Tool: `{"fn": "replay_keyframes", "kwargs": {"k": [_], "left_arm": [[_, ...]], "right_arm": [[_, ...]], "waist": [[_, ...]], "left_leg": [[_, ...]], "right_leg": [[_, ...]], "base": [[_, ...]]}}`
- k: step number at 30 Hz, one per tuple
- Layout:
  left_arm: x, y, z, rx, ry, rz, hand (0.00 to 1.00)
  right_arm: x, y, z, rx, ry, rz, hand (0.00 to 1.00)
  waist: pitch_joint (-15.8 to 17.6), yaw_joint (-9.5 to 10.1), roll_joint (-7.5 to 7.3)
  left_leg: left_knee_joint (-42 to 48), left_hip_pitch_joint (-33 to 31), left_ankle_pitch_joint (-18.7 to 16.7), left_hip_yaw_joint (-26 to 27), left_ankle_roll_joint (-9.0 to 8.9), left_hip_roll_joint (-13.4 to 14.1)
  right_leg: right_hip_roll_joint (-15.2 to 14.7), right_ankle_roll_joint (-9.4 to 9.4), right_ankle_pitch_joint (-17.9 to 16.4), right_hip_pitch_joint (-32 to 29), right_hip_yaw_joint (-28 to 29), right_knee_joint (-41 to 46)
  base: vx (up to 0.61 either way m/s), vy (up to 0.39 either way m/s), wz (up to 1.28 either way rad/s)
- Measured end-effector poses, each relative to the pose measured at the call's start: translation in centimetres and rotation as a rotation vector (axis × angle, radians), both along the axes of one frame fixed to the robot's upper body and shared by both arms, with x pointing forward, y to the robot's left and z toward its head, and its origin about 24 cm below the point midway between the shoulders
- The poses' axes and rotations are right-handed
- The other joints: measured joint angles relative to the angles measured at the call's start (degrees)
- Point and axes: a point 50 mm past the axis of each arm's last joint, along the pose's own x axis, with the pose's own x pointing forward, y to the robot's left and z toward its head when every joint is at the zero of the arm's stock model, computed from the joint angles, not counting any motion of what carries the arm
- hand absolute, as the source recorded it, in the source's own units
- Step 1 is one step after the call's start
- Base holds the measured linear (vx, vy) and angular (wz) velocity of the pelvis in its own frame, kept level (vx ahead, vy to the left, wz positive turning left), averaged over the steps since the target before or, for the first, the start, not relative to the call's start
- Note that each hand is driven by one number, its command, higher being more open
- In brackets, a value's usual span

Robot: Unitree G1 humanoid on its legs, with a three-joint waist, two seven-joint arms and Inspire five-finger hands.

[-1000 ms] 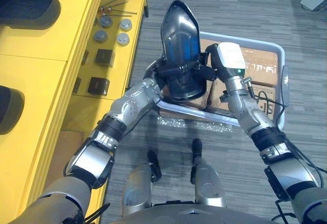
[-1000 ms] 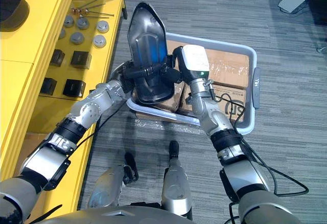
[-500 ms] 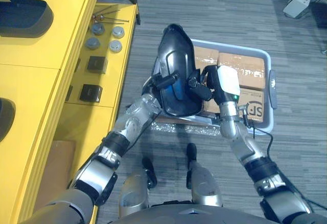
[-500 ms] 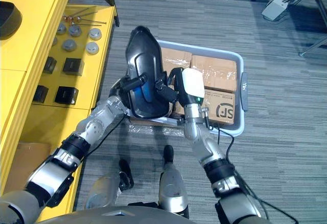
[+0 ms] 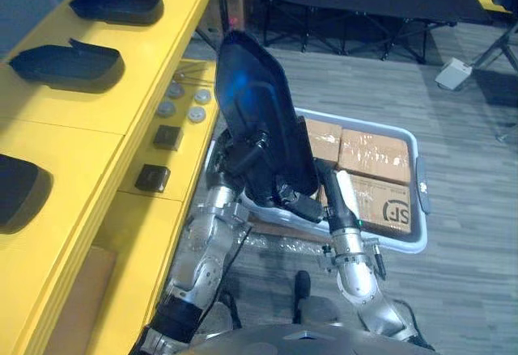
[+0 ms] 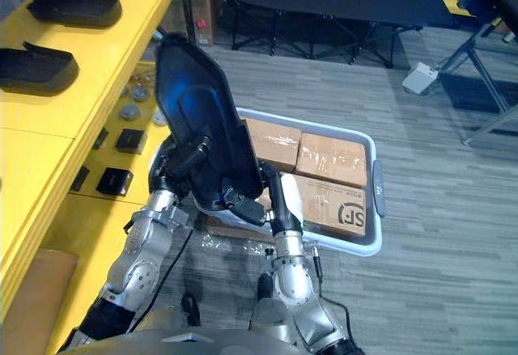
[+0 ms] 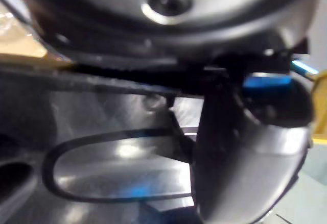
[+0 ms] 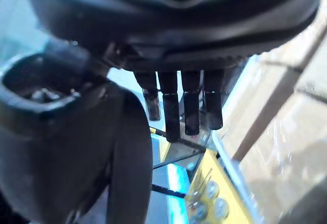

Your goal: Walk over and take three plastic housings, then place them on the shelf

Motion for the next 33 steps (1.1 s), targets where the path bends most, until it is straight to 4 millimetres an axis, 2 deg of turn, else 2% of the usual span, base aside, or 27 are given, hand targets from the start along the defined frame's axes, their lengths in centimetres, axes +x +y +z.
{"fn": "replay_keyframes", "kwargs": {"k": [4, 8, 12, 15, 19, 24, 27, 30, 31, 33], "left_arm": [[-1.1, 0.8, -0.8, 0.158, 0.019, 0.115, 0.00], [-1.7, 1.2, -1.3, 0.293, 0.026, 0.213, 0.00], [-2.0, 2.0, -1.3, 0.440, 0.007, 0.365, 0.00], [-2.1, 3.0, -1.0, 0.494, -0.005, 0.461, 0.00], [-2.8, 5.0, -0.8, 0.502, -0.011, 0.594, 0.00], [-4.4, 7.1, -1.3, 0.499, 0.042, 0.690, 0.00], [-5.5, 8.6, -0.5, 0.427, 0.045, 0.755, 0.00], [-6.3, 9.9, 0.7, 0.377, 0.003, 0.825, 0.00], [-6.8, 10.6, 1.3, 0.358, -0.022, 0.869, 0.00], [-7.5, 11.7, 2.4, 0.332, -0.077, 0.948, 0.00]], "right_arm": [[0.2, 0.7, 1.1, 0.435, 0.024, 0.070, 1.00], [0.2, 1.4, 2.4, 0.599, -0.036, 0.113, 1.00], [-0.3, 1.6, 3.3, 0.629, -0.082, 0.130, 1.00], [-0.8, 1.3, 2.8, 0.674, -0.053, 0.133, 1.00], [-2.1, 0.2, 1.3, 0.910, 0.012, 0.133, 1.00], [-3.0, -2.8, 0.2, 0.877, 0.024, 0.016, 1.00], [-2.9, -4.7, 0.1, 0.835, 0.002, -0.053, 1.00], [-2.7, -5.0, 0.0, 0.832, -0.003, -0.062, 1.00], [-2.5, -4.9, -0.2, 0.832, 0.009, -0.060, 1.00], [-1.6, -4.6, -1.1, 0.828, 0.051, -0.057, 1.00]], "waist": [[-1.7, 0.24, -0.22], [-2.5, 0.18, -0.88], [-4.0, 0.43, -1.20], [-4.6, 0.79, -1.26], [-5.0, 0.78, -1.12], [-5.7, 0.90, -0.97], [-5.7, 1.31, -0.95], [-5.8, 1.65, -1.04], [-5.8, 2.29, -1.05], [-5.9, 4.82, -1.08]], "left_leg": [[-1.0, 0.2, 0.8, -0.4, -0.13, 0.0], [-1.7, 0.6, 1.2, -0.5, -0.23, -0.1], [-2.4, 0.7, 1.6, -0.6, -0.25, -0.2], [-2.4, 0.7, 1.7, -0.6, -0.31, -0.1], [-2.6, 0.7, 1.7, -0.1, -0.31, -0.1], [-2.7, 0.8, 1.7, 0.3, -0.31, -0.5], [-2.8, 0.4, 1.7, -0.9, -0.30, -0.6], [-3.3, -0.6, 2.4, -3.7, -0.17, -1.0], [-3.4, -1.5, 2.9, -5.3, -0.26, -1.1], [-3.4, -2.7, 3.7, -8.3, -0.40, -1.2]], "right_leg": [[0.1, 0.00, 0.0, 0.0, -0.6, -0.1], [0.1, 0.00, 0.0, 0.0, -0.7, -0.1], [0.1, -0.16, -0.1, -0.2, -1.0, -0.1], [0.2, -0.18, -0.1, -0.2, -0.9, -0.1], [0.2, -0.18, -0.1, -0.5, -0.5, -0.1], [0.3, -0.18, -0.1, -1.0, 0.0, -0.1], [0.2, -0.42, -0.4, -0.8, -1.2, -0.4], [-0.1, -0.72, -0.9, -0.1, -4.1, -0.5], [-0.2, -0.58, -1.2, 0.1, -5.8, -0.5], [-0.2, -0.41, -1.2, 0.5, -8.9, -0.4]], "base": [[-0.06, -0.028, 0.05], [-0.06, -0.020, 0.00], [-0.02, -0.003, 0.01], [0.00, 0.000, 0.00], [-0.03, -0.001, -0.05], [-0.04, -0.001, -0.05], [-0.06, -0.007, 0.13], [-0.02, -0.022, 0.53], [-0.01, -0.043, 0.64], [0.00, -0.054, 0.81]]}}
